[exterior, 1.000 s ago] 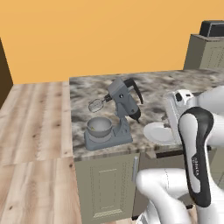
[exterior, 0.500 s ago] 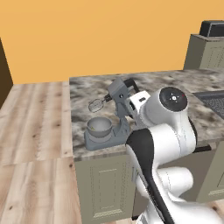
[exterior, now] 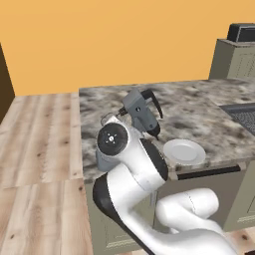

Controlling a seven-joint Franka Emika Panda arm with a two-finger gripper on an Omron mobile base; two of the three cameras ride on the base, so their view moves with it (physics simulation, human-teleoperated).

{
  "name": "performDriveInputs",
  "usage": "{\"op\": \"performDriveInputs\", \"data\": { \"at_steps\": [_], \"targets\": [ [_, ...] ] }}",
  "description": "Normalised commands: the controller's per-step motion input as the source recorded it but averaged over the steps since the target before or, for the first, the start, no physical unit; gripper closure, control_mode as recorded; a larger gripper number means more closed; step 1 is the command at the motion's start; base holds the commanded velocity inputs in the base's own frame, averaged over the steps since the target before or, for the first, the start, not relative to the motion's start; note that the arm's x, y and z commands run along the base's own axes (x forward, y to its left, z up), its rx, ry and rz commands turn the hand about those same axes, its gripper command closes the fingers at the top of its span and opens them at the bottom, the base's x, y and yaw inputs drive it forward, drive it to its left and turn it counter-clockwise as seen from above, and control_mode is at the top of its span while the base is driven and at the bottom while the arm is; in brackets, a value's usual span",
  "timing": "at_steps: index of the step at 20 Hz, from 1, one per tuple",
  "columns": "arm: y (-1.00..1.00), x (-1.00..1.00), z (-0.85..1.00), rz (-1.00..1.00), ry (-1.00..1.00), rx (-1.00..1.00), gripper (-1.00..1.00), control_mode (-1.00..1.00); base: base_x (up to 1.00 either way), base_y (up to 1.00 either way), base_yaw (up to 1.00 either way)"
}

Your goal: Add butter and sugar cubes to the stand mixer bowl and then turn on the stand mixer to begin making frosting.

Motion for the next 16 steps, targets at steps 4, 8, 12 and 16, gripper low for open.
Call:
{"op": "performDriveInputs", "data": {
  "at_steps": [4,8,12,16],
  "targets": [
    [0.05,0.53,-0.09,0.00,-0.01,-0.41,1.00,-1.00,0.00,0.00,0.00],
    [0.00,0.48,-0.19,-0.01,0.00,-0.35,1.00,-1.00,0.00,0.00,0.00],
    [0.00,0.25,-0.40,0.00,0.00,-0.31,1.00,-1.00,0.00,0.00,0.00],
    [0.00,0.31,-0.36,0.00,0.00,-0.20,1.00,-1.00,0.00,0.00,0.00]
  ]
}}
